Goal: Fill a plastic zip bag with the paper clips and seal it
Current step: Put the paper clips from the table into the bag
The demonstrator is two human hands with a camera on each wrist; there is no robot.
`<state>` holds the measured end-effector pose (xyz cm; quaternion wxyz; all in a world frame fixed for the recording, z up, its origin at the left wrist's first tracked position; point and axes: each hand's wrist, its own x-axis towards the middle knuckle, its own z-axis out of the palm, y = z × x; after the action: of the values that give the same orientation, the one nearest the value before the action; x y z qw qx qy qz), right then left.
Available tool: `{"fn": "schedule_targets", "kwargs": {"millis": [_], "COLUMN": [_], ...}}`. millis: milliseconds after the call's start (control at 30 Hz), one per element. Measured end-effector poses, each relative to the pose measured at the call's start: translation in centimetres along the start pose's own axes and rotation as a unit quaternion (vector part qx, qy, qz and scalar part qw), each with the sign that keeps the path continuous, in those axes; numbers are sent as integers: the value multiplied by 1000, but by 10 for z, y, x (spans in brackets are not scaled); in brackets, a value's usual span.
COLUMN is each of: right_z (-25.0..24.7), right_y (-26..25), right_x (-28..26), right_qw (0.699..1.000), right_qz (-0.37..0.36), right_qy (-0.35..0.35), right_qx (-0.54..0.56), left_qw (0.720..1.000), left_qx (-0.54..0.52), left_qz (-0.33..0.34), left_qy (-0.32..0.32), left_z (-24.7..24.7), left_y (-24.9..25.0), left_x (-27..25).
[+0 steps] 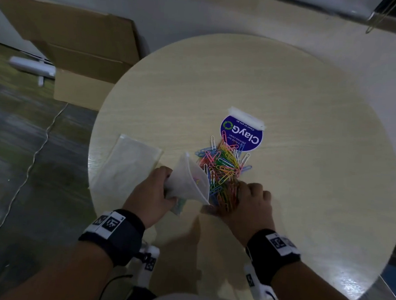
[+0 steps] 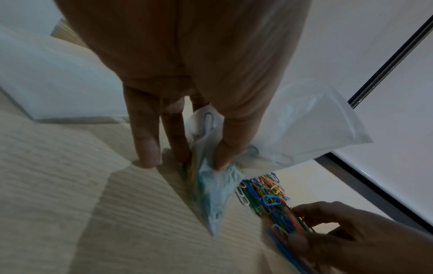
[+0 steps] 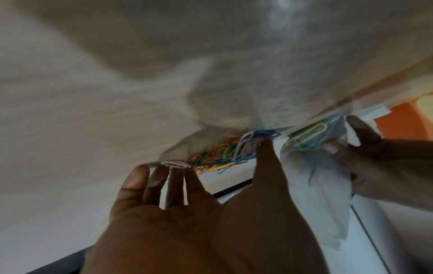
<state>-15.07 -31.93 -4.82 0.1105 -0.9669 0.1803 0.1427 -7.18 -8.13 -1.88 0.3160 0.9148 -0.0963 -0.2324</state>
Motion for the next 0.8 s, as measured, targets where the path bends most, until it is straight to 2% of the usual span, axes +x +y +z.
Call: {"fn": "schedule_targets", "kwargs": {"millis": [300,467,633,800], "right_z": [-9,-22,-59,-115], "right_y": [1,8,11,-7], "right_x": [-1,2,-3,-11], "right_qw": [995,993,991,979], "right_qz": [-60,-45,-31,-81], "right_qy": [6,-9,-1,36], "right_qx": [83,106,131,184], "left_qw": [1000,1000,1000,999], "left_qx": [17,20,24,27], "left_qz": [10,16,19,16], "left_qy": [-1,-5,-3,1], "left_z": [0,0,2,1], "left_y": [4,4,4,8], "left_x": [-2,0,1,2]}}
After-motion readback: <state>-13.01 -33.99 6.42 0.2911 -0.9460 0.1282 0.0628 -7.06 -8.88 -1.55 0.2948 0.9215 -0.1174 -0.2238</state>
